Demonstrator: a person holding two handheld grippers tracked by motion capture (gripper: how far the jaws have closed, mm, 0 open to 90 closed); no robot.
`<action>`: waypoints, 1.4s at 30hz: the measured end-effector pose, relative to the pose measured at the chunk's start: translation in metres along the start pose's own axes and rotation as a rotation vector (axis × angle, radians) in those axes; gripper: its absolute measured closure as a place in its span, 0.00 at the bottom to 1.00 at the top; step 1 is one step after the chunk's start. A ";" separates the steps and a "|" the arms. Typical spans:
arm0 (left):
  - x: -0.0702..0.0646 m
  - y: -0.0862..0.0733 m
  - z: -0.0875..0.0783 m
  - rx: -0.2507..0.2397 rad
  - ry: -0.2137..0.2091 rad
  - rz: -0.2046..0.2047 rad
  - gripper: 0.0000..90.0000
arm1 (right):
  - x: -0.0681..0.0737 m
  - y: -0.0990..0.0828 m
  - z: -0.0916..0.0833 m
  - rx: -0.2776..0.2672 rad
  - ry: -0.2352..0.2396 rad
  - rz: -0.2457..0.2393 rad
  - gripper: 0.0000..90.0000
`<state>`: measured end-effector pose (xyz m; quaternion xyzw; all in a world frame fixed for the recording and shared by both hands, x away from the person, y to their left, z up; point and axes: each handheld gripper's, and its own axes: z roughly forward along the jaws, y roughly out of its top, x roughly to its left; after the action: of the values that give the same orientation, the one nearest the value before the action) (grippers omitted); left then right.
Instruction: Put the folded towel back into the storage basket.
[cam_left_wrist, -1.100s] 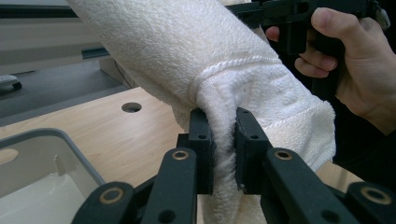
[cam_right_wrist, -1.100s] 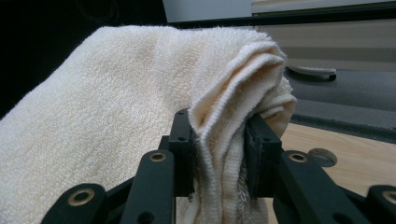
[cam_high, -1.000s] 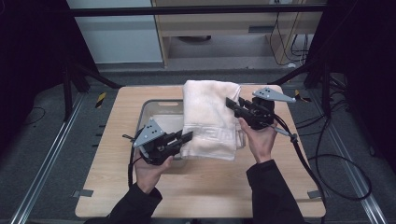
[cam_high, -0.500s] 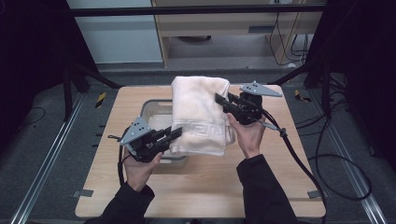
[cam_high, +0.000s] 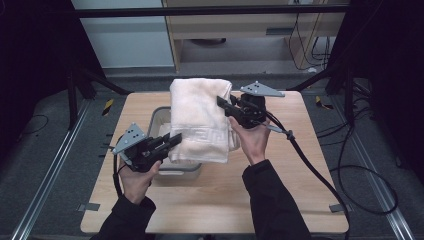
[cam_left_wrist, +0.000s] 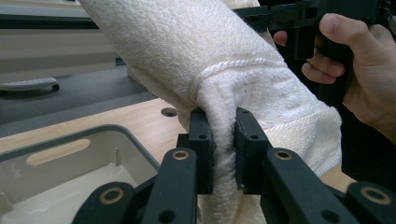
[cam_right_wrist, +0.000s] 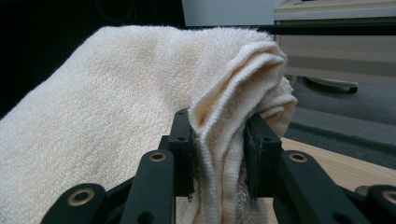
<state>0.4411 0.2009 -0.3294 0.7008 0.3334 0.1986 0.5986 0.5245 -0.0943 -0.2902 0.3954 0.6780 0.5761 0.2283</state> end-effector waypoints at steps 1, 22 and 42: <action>0.002 0.000 -0.002 -0.002 0.005 -0.001 0.87 | 0.002 0.001 0.002 0.003 0.000 -0.004 0.76; 0.031 -0.010 -0.025 -0.006 0.062 -0.041 0.87 | 0.028 0.001 0.045 0.031 0.035 -0.019 0.76; 0.055 -0.029 -0.028 0.044 0.094 -0.075 0.87 | 0.033 -0.021 0.078 0.077 0.043 0.006 0.76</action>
<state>0.4544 0.2612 -0.3587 0.6908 0.3913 0.2013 0.5737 0.5596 -0.0212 -0.3235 0.3935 0.7031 0.5587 0.1968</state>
